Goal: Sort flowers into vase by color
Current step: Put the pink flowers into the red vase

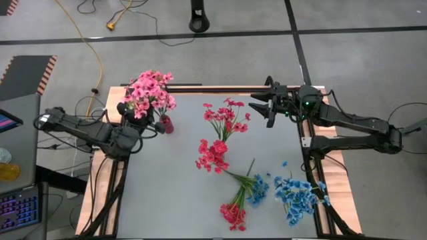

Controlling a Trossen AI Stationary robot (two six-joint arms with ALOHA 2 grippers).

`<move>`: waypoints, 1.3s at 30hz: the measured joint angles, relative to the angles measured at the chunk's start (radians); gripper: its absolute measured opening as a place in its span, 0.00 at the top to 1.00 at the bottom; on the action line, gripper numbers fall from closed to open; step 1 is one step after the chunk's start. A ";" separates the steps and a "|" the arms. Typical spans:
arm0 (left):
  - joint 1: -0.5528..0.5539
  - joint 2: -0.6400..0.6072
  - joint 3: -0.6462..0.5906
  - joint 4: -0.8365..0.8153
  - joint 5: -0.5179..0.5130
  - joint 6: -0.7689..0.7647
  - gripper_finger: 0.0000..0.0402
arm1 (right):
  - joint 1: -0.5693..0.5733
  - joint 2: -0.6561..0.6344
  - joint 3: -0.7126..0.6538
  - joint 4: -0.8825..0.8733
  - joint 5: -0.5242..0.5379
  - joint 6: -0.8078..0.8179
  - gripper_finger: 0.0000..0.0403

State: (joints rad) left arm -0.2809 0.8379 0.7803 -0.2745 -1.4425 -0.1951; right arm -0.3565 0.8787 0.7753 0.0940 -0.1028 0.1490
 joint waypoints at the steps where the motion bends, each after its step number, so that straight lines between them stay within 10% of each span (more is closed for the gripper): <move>1: 0.006 0.000 0.000 0.000 0.001 0.000 0.98 | 0.000 0.000 0.000 0.000 0.000 0.000 0.44; 39: 0.037 0.000 0.000 0.112 0.086 0.113 0.98 | 0.000 0.000 0.000 -0.005 0.000 0.000 0.44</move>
State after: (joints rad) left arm -0.2440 0.8379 0.7804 -0.1625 -1.3563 -0.0825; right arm -0.3563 0.8787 0.7753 0.0887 -0.1028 0.1486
